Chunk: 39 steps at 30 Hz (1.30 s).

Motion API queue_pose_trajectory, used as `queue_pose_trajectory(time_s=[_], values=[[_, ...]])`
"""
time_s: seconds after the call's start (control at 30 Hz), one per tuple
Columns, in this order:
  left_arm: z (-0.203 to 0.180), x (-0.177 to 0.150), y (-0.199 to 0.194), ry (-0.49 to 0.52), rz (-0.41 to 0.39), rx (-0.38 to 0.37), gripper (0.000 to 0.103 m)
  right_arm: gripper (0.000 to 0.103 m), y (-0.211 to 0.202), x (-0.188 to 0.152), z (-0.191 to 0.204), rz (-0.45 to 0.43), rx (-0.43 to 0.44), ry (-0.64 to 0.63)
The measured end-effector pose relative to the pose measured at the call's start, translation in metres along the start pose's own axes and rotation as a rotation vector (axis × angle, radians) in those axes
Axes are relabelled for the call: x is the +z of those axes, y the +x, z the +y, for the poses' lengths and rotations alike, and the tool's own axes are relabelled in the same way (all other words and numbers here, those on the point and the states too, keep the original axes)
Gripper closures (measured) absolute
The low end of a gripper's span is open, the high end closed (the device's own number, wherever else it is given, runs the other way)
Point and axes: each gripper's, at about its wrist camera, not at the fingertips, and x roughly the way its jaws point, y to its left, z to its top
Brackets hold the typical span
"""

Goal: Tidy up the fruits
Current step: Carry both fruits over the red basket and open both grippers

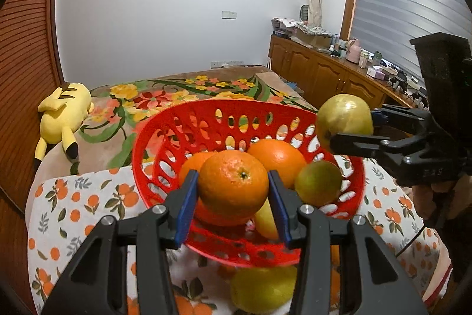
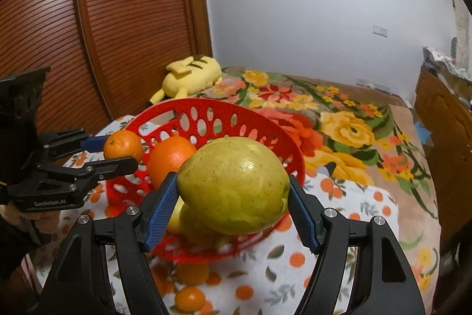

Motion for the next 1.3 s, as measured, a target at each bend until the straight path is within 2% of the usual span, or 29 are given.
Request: queue_pose_trajectory(time_s=[0.27, 0.67, 0.9, 0.97, 1.3], values=[[0.016, 0.002, 0.008, -0.027, -0.012, -0.002, 0.058, 0.03, 0.035, 0.017, -0.011, 0.051, 0.029, -0.015], [0.033, 0.001, 0.008, -0.066, -0.024, -0.006, 0.058, 0.03, 0.07, 0.031, -0.003, 0.117, 0.068, -0.052], [0.033, 0.0, 0.009, -0.065, -0.023, -0.009, 0.058, 0.029, 0.073, 0.034, -0.003, 0.132, 0.063, -0.056], [0.033, -0.001, 0.009, -0.064, -0.022, -0.008, 0.058, 0.026, 0.072, 0.035, -0.003, 0.122, 0.053, -0.058], [0.027, -0.005, 0.009, -0.054, -0.021, -0.013, 0.058, 0.025, 0.054, 0.031, -0.003, 0.072, 0.043, -0.053]])
